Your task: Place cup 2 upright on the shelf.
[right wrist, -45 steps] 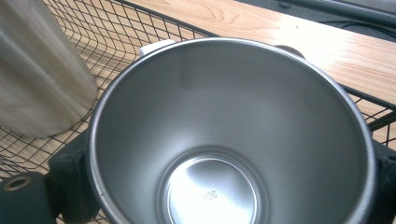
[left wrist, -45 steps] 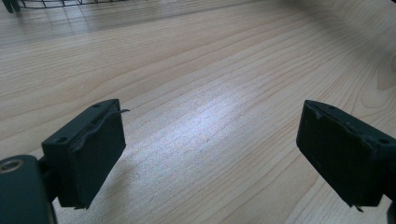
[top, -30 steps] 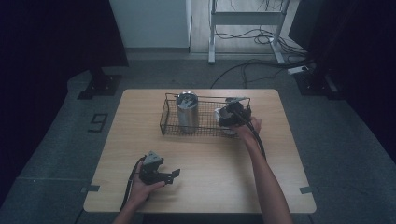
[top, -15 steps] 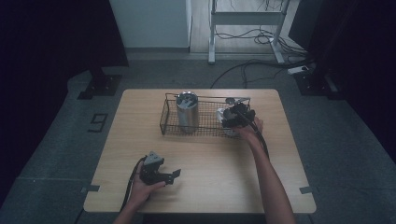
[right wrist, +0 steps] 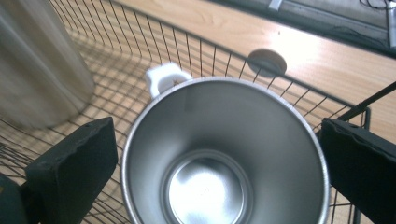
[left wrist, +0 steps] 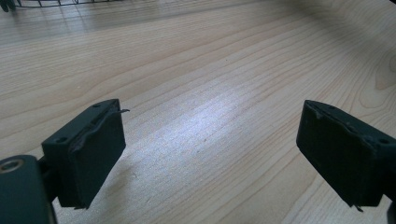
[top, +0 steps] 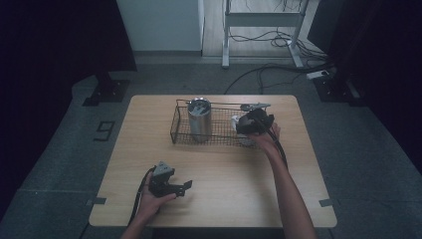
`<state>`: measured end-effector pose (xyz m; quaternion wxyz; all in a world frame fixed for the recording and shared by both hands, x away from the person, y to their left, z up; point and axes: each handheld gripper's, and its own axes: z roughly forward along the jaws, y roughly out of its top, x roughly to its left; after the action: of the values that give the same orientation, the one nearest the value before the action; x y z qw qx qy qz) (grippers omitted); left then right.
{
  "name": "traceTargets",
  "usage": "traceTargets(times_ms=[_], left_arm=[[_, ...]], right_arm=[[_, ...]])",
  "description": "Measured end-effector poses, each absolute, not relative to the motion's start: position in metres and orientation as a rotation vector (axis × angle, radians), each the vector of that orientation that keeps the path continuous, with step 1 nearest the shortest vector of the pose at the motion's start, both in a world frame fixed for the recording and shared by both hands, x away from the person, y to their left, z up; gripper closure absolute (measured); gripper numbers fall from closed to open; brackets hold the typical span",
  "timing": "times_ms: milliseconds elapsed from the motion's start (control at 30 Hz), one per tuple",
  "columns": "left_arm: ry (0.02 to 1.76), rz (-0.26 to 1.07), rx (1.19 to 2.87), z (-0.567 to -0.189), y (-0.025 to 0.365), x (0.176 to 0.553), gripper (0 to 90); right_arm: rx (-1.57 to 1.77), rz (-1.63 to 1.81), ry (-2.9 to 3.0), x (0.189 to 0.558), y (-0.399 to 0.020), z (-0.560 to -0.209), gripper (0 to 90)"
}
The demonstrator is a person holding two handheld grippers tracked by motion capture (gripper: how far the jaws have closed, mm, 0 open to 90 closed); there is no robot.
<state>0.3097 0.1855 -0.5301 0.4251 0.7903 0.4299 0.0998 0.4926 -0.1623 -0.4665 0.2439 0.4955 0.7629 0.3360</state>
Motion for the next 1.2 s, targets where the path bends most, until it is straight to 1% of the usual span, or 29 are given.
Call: traceTargets(times_ms=[500,600,700,1200], left_arm=[[1.075,0.252,1.98,-0.531,0.185,0.31,8.0],[1.075,0.251,1.979,-0.53,0.185,0.309,8.0],[1.077,0.254,1.974,-0.53,0.186,0.309,8.0],[1.075,0.259,1.984,-0.531,0.186,0.31,8.0]], right_arm=[[1.312,1.06,2.007,0.477,-0.167,-0.443,1.5],[1.299,1.078,2.001,0.472,-0.168,-0.439,4.4],[1.289,1.115,2.001,0.467,-0.17,-0.437,7.4],[1.283,1.142,1.993,0.438,-0.184,-0.439,11.0]])
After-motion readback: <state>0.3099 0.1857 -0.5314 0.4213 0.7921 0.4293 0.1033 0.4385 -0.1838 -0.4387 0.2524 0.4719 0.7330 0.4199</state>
